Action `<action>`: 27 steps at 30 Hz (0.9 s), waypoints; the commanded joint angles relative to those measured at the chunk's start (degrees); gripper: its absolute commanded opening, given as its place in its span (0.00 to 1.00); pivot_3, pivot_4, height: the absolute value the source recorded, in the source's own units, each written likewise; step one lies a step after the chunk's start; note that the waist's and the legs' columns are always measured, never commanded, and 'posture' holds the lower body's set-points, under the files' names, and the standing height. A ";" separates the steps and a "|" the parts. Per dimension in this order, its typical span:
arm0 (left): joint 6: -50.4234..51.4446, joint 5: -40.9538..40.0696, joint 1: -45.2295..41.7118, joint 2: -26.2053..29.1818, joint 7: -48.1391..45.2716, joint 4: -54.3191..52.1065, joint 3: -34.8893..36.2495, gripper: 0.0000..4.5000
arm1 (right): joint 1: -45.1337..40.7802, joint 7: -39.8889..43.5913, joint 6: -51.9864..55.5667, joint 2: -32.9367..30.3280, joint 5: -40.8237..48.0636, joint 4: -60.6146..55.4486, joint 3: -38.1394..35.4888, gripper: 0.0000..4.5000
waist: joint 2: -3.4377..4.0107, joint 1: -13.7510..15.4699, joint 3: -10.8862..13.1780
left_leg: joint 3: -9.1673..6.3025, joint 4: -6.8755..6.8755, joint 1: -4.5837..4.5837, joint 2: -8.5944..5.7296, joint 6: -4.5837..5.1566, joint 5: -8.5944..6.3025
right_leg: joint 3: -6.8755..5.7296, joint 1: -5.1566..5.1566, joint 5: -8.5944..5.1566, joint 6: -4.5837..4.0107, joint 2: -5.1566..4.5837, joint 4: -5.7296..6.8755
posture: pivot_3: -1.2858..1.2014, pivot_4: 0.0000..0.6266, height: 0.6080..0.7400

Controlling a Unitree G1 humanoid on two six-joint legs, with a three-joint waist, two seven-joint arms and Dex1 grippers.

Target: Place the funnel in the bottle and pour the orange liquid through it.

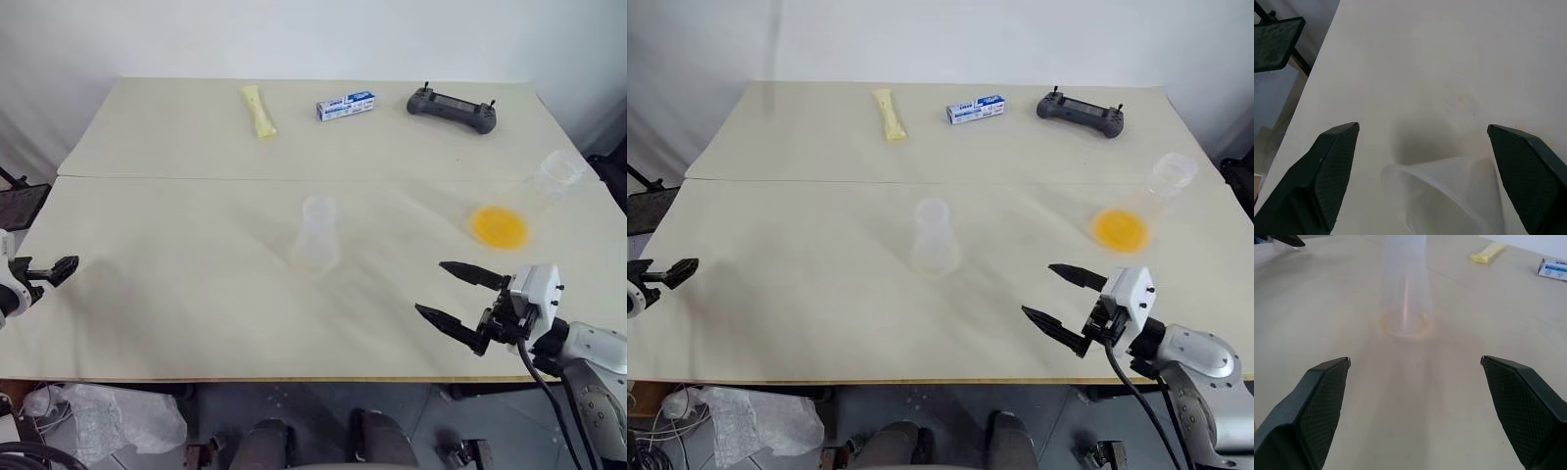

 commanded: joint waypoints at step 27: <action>17.50 -22.26 40.43 -14.12 -2.50 -52.64 27.90 0.99 | -11.62 7.15 -0.64 -0.96 -0.56 9.68 5.28 1.00 | 0.04 -0.58 0.04 | -0.15 -0.10 0.06 0.07 -0.01 -0.06 | 0.28 0.23 -0.04 -0.09 -0.48 -0.39 | 0.52 0.24 1.00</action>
